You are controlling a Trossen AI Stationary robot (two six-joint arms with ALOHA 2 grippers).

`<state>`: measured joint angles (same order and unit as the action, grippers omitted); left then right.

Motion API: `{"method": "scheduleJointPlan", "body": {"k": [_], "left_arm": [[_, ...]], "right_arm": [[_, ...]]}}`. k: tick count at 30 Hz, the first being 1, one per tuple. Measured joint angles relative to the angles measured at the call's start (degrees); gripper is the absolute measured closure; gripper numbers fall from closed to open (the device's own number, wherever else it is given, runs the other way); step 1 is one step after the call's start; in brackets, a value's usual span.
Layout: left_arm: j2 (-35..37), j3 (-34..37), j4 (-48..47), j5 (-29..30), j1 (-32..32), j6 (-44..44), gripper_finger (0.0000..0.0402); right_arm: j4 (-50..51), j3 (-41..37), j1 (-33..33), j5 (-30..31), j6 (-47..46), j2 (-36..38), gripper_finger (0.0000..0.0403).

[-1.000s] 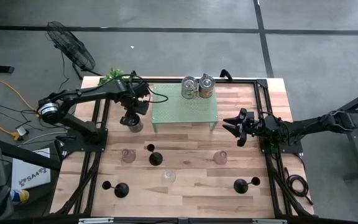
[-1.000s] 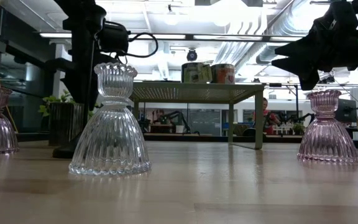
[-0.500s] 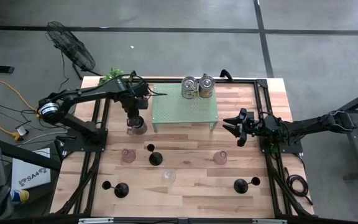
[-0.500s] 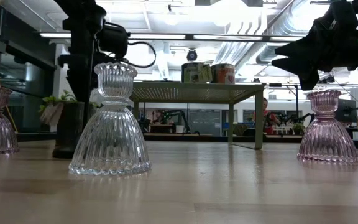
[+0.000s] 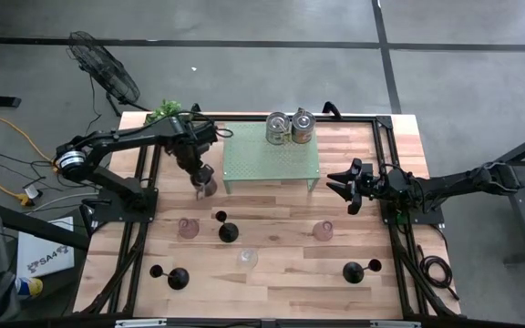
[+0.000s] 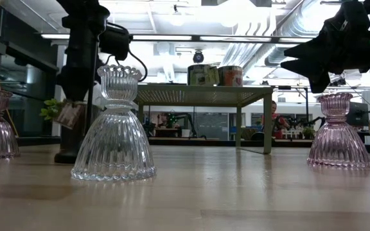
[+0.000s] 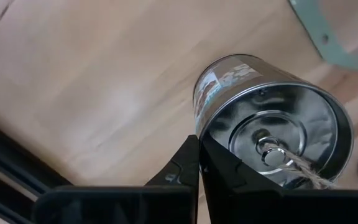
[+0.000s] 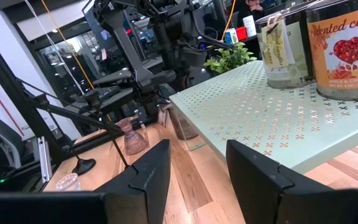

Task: Pick & Place candle stick holders
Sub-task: Put the silver scented candle on the shelf aligned with the other silver scented candles

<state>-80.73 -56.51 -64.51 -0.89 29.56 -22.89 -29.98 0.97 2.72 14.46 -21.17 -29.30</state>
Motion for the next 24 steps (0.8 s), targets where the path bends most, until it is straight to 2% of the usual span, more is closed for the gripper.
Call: {"method": "scheduleJointPlan", "body": {"k": [5, 16, 24], "left_arm": [[0.0, 0.0, 0.7, -0.1, -1.0, -8.1, 0.0401], [2.5, 0.3, 3.2, 1.1, -2.3, -12.0, 0.0401], [6.4, 0.4, 0.0, 2.6, -3.0, -16.4, 0.0401]], "right_arm": [[0.0, 0.0, 0.0, 0.0, 0.0, 0.0, 0.0255], [0.0, 0.0, 0.0, 0.0, 0.0, 0.0, 0.0255], [0.0, 0.0, 0.0, 0.0, 0.0, 0.0, 0.0255]]}}
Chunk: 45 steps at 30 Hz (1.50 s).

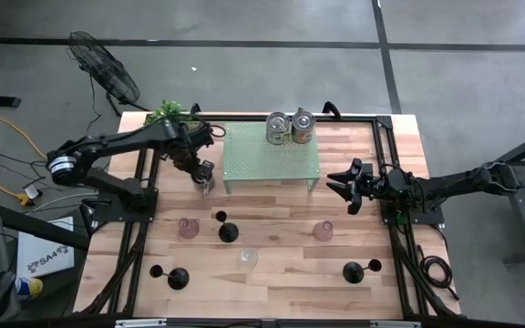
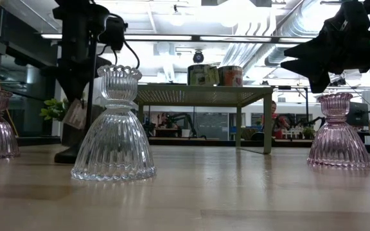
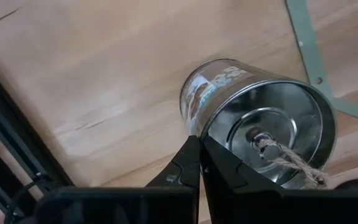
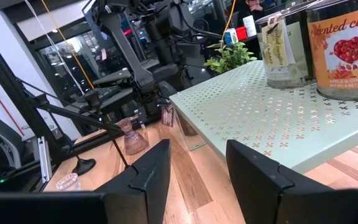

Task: Pick & Place candle stick holders
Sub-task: Put the silver scented candle on the shelf aligned with the other silver scented candles

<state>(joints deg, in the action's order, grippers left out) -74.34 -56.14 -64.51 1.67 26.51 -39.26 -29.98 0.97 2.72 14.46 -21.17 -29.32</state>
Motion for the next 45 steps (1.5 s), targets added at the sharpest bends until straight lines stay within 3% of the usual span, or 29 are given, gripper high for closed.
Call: {"method": "scheduleJointPlan", "body": {"k": [18, 30, 45], "left_arm": [[1.0, -0.2, 0.0, 5.5, -0.7, 2.8, 0.0401], [4.1, -0.9, 1.0, 5.2, -0.6, 4.8, 0.0401], [4.3, -25.4, -13.5, 15.4, -0.6, 9.2, 0.0401]], "right_arm": [[0.0, 0.0, 0.0, 0.0, 0.0, 0.0, 0.0255], [0.0, 0.0, 0.0, 0.0, 0.0, 0.0, 0.0255], [0.0, 0.0, 0.0, 0.0, 0.0, 0.0, 0.0255]]}}
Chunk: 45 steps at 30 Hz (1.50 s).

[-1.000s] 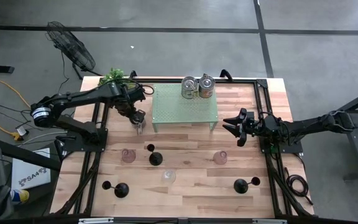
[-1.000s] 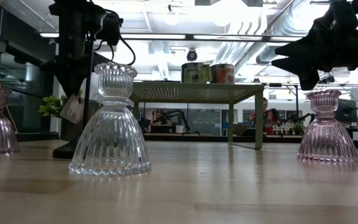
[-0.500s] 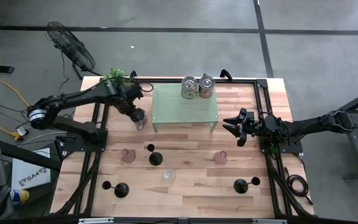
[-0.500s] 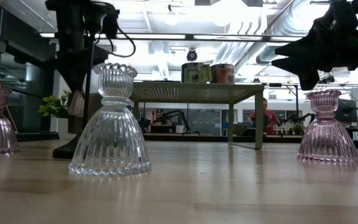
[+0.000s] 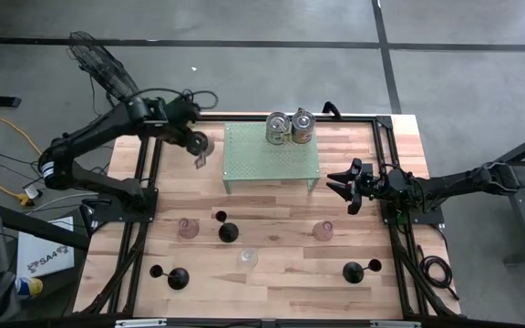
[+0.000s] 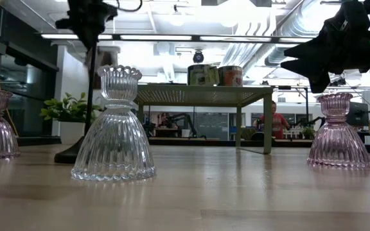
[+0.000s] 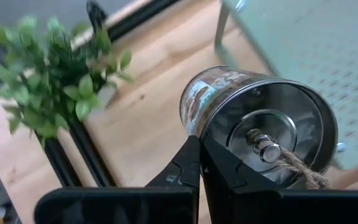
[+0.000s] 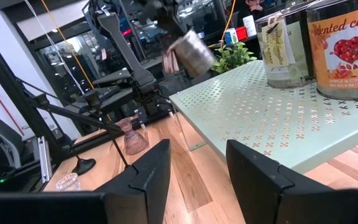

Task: Pick & Place candle stick holders
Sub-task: Put the silver scented candle on the shelf aligned with the other silver scented candles

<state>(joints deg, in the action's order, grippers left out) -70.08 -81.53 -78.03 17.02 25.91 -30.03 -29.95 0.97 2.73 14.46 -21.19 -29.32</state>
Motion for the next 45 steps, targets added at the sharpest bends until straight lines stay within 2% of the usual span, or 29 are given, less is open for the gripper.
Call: {"method": "scheduleJointPlan", "body": {"k": [9, 16, 20, 26, 33, 42, 45], "left_arm": [[-6.8, -10.4, 0.2, -0.2, 0.0, 5.8, 0.0401], [-14.2, -17.3, 1.1, -4.0, 0.0, 10.1, 0.0401], [-18.0, -21.2, 2.0, -7.2, 0.0, 16.1, 0.0401], [-22.1, -25.3, 1.3, -15.4, 2.4, 33.6, 0.0401], [-23.5, -25.5, 1.7, -22.2, 7.1, 54.5, 0.0401], [-24.9, -25.5, 2.6, -26.0, 8.2, 84.9, 0.0401], [-25.6, -25.5, 2.8, -26.8, 8.2, 92.3, 0.0401]], "right_arm": [[0.0, 0.0, 0.0, 0.0, 0.0, 0.0, 0.0255], [0.0, 0.0, 0.0, 0.0, 0.0, 0.0, 0.0255], [0.0, 0.0, 0.0, 0.0, 0.0, 0.0, 0.0255], [0.0, 0.0, 0.0, 0.0, 0.0, 0.0, 0.0255], [0.0, 0.0, 0.0, 0.0, 0.0, 0.0, 0.0255], [0.0, 0.0, 0.0, 0.0, 0.0, 0.0, 0.0255], [0.0, 0.0, 0.0, 0.0, 0.0, 0.0, 0.0255]]}}
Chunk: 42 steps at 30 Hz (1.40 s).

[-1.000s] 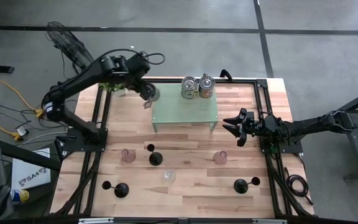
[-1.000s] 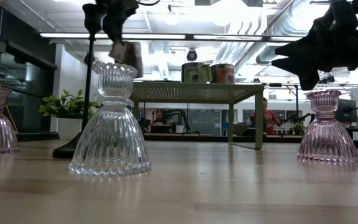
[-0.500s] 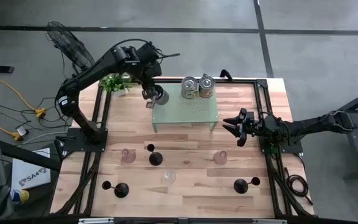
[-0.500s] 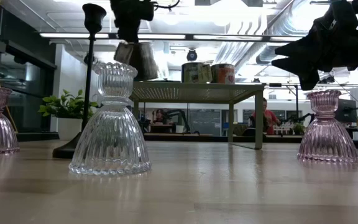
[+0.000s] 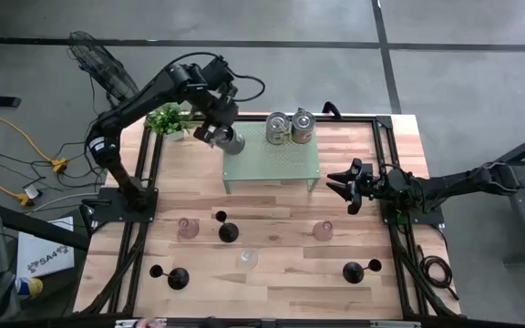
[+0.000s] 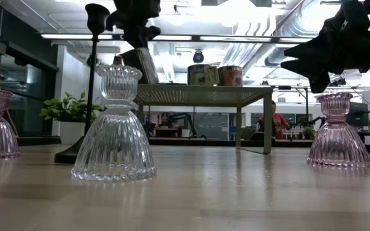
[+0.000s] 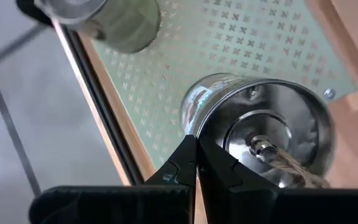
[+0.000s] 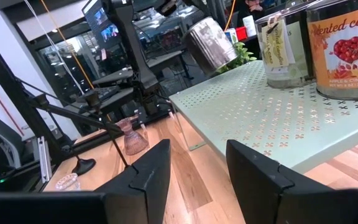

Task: Pick & Place candle stick holders
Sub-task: Put the silver scented candle on the shelf aligned with the other silver scented candles

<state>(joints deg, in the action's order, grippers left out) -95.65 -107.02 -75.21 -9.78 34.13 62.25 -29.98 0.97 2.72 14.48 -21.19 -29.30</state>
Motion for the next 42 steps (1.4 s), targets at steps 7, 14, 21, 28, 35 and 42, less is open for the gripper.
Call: {"method": "scheduleJointPlan", "body": {"k": [7, 14, 21, 28, 35, 42], "left_arm": [[-2.1, 0.0, 2.1, 1.1, 0.0, 9.1, 0.0401], [-3.6, 0.0, 5.7, 0.9, 0.0, 13.1, 0.0401], [-5.9, 0.0, 7.6, -0.5, 0.0, 14.2, 0.0401], [-7.2, -0.1, 13.3, -0.6, -1.2, 14.6, 0.0401], [-7.8, 0.0, 15.8, -1.5, -2.4, 16.2, 0.0401], [-8.5, 0.0, 19.3, -0.7, -3.1, 18.8, 0.0401]], "right_arm": [[0.0, 0.0, 0.0, 0.0, 0.0, 0.0, 0.0255], [0.0, 0.0, 0.0, 0.0, 0.0, 0.0, 0.0255], [0.0, 0.0, 0.0, 0.0, 0.0, 0.0, 0.0255], [0.0, 0.0, 0.0, 0.0, 0.0, 0.0, 0.0255], [0.0, 0.0, 0.0, 0.0, 0.0, 0.0, 0.0255], [0.0, 0.0, 0.0, 0.0, 0.0, 0.0, 0.0255]]}}
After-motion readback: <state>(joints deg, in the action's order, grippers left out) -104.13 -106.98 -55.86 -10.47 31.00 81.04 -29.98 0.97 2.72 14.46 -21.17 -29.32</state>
